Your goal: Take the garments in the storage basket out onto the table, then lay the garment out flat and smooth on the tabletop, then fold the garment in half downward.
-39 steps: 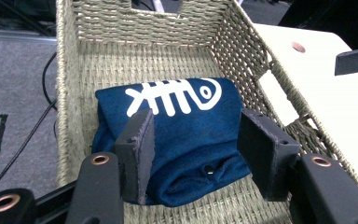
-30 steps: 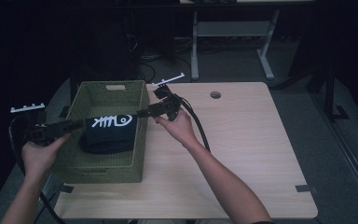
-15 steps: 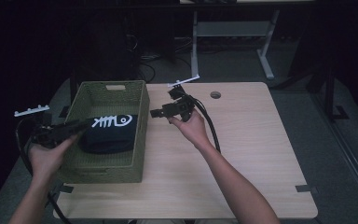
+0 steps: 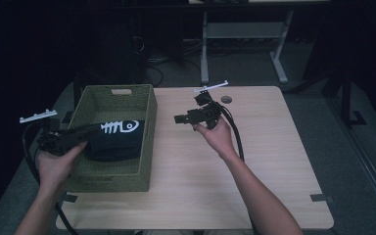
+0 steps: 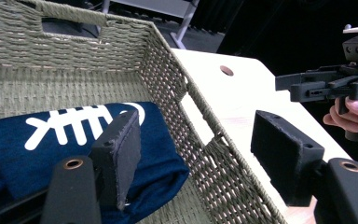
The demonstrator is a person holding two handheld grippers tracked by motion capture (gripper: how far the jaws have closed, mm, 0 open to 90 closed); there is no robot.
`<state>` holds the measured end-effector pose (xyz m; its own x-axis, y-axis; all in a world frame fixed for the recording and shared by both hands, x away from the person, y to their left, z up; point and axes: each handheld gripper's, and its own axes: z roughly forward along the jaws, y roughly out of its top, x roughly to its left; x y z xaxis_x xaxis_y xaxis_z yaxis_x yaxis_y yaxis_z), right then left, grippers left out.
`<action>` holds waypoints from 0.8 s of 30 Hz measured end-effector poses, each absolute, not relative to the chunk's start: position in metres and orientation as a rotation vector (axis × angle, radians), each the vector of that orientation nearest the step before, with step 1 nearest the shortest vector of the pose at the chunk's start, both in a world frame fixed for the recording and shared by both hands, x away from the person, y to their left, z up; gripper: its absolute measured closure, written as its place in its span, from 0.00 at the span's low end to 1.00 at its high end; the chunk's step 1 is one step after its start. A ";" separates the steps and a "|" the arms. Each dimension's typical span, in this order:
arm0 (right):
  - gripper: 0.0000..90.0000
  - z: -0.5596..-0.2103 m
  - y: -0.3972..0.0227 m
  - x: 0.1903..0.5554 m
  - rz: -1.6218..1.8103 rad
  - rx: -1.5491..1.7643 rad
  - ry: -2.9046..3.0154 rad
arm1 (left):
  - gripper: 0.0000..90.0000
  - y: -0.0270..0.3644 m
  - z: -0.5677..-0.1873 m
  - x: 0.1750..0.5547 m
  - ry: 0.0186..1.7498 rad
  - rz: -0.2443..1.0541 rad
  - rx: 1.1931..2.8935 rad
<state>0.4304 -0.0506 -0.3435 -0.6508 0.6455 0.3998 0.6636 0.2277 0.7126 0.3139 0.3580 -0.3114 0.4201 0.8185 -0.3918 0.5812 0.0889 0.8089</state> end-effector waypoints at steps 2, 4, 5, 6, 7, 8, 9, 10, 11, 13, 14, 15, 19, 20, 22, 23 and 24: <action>0.35 -0.344 -0.054 0.430 -1.432 -1.313 -2.447 | 0.36 0.355 -0.311 0.314 1.257 0.273 1.600; 0.34 -0.345 -0.058 0.430 -1.424 -1.323 -2.455 | 0.36 0.353 -0.310 0.314 1.244 0.268 1.600; 0.34 -0.346 -0.061 0.430 -1.424 -1.334 -2.450 | 0.36 0.351 -0.310 0.314 1.241 0.267 1.599; 0.34 -0.348 -0.064 0.430 -1.420 -1.339 -2.450 | 0.36 0.350 -0.310 0.314 1.236 0.260 1.596; 0.33 -0.349 -0.066 0.430 -1.409 -1.352 -2.448 | 0.36 0.348 -0.310 0.314 1.235 0.258 1.594; 0.33 -0.350 -0.068 0.430 -1.411 -1.356 -2.445 | 0.36 0.347 -0.310 0.315 1.230 0.260 1.602; 0.33 -0.350 -0.070 0.429 -1.413 -1.358 -2.446 | 0.36 0.347 -0.310 0.315 1.226 0.259 1.601; 0.33 -0.350 -0.072 0.429 -1.412 -1.365 -2.449 | 0.36 0.346 -0.310 0.315 1.227 0.256 1.592; 0.33 -0.350 -0.074 0.428 -1.410 -1.369 -2.452 | 0.35 0.346 -0.311 0.316 1.223 0.251 1.597; 0.33 -0.351 -0.078 0.428 -1.408 -1.379 -2.449 | 0.35 0.343 -0.311 0.316 1.217 0.250 1.600; 0.33 -0.351 -0.081 0.427 -1.403 -1.386 -2.453 | 0.35 0.342 -0.311 0.315 1.218 0.246 1.598; 0.33 -0.353 -0.083 0.428 -1.403 -1.392 -2.450 | 0.35 0.341 -0.311 0.315 1.211 0.249 1.604; 0.32 -0.357 -0.095 0.427 -1.395 -1.424 -2.442 | 0.35 0.336 -0.311 0.315 1.203 0.237 1.605; 0.32 -0.358 -0.097 0.426 -1.393 -1.432 -2.440 | 0.35 0.335 -0.311 0.315 1.196 0.238 1.613; 0.32 -0.360 -0.102 0.425 -1.389 -1.453 -2.437 | 0.35 0.332 -0.311 0.315 1.191 0.230 1.613; 0.32 -0.362 -0.106 0.425 -1.389 -1.456 -2.433 | 0.35 0.331 -0.310 0.315 1.189 0.231 1.613; 0.32 -0.362 -0.109 0.424 -1.388 -1.465 -2.432 | 0.35 0.330 -0.310 0.315 1.182 0.235 1.620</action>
<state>0.4242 -0.1087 -0.3621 -0.5703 0.7214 0.3929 0.7053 0.1848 0.6844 0.3154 0.3300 -0.3100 0.4893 0.7781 -0.3938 0.5687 0.0577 0.8205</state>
